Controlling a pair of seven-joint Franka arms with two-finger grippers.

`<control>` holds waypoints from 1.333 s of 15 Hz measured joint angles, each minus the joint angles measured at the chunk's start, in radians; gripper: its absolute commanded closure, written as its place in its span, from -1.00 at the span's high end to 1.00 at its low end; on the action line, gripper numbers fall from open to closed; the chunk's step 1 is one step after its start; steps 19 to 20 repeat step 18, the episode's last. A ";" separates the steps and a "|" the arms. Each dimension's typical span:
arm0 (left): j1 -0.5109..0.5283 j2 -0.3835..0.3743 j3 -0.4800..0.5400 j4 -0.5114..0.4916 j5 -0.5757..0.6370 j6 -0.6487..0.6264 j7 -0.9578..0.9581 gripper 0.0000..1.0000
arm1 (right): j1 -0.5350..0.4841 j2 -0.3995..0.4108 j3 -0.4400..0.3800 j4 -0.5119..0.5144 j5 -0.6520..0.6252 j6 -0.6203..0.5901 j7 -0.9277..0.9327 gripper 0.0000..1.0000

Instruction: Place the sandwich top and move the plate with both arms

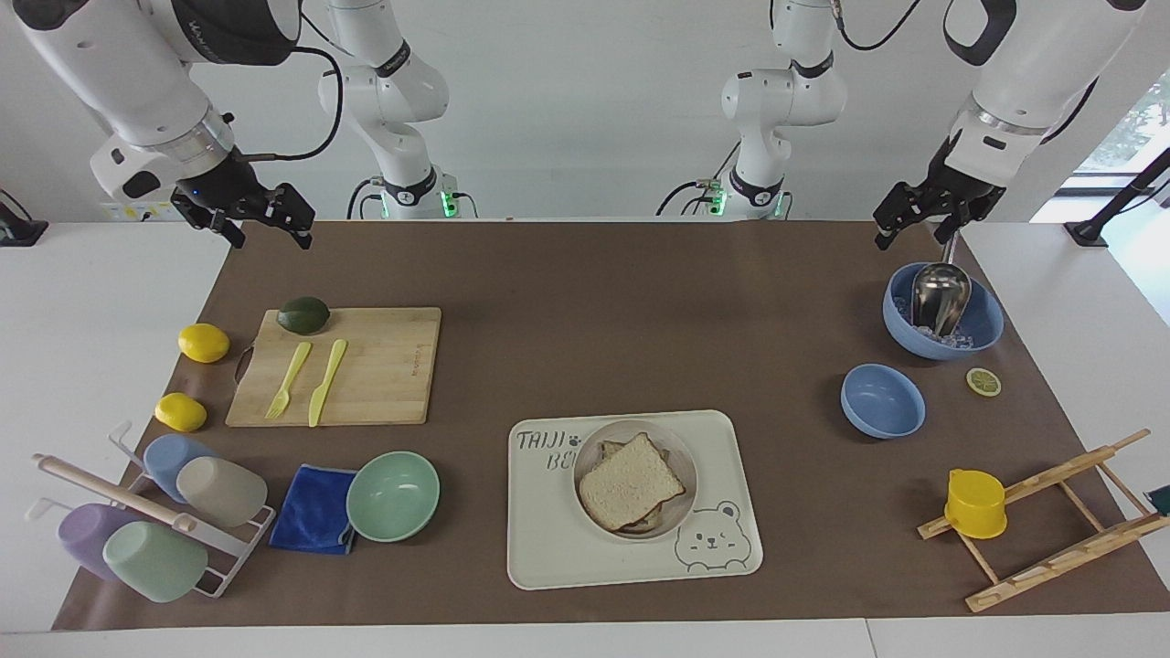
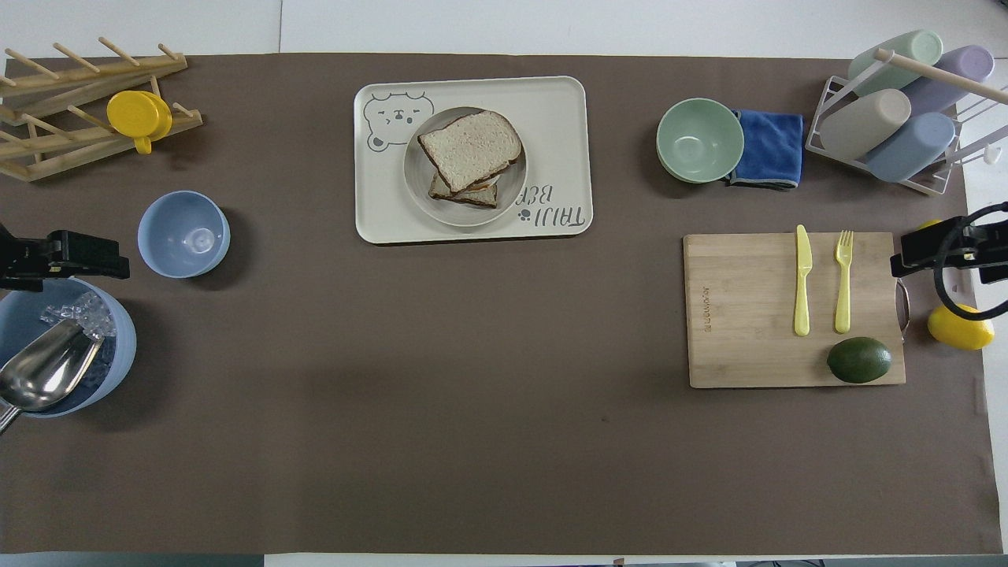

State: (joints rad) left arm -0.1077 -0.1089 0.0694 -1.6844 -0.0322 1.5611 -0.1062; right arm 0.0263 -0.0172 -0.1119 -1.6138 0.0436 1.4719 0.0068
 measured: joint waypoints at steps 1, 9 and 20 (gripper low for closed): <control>0.000 0.006 -0.001 0.025 0.000 -0.031 0.000 1.00 | 0.000 0.000 0.000 0.000 0.000 0.000 0.000 1.00; 0.000 0.048 -0.018 0.036 0.061 -0.020 0.008 1.00 | 0.000 0.000 0.000 0.000 0.000 0.000 0.000 1.00; 0.005 0.049 -0.032 0.038 0.039 -0.003 0.008 1.00 | 0.000 0.000 0.000 0.000 0.000 0.000 0.000 1.00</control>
